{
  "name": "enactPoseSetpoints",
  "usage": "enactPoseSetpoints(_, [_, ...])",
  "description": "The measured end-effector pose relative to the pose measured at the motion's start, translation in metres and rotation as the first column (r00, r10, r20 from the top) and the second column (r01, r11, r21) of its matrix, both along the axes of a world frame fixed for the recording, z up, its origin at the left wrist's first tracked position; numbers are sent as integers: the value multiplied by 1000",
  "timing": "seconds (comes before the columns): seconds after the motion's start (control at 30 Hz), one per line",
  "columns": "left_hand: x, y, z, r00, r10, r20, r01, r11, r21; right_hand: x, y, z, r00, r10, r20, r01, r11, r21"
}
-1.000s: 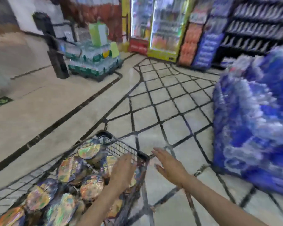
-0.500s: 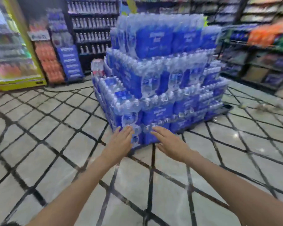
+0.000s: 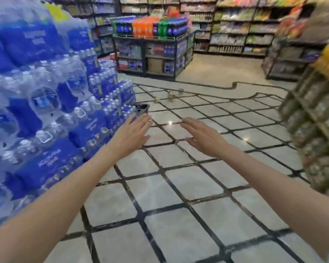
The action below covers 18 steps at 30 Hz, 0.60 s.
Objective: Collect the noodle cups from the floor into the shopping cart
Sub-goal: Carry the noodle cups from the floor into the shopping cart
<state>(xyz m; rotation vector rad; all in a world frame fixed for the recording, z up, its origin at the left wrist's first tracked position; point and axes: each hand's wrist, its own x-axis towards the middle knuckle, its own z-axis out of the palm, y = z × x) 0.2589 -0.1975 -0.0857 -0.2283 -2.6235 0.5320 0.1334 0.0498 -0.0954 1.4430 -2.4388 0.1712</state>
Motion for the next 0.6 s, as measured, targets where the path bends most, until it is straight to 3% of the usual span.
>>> enactPoseSetpoints(0.27, [-177,14,-7,974,-227,18,228,972,-61,-124,60,-2,979,-200,-31,200,980,1])
enactPoseSetpoints(0.6, [-406,-65,-3,955,-291,48,294,953,-68,-320,49,5,939,-342,-30,342,939,23])
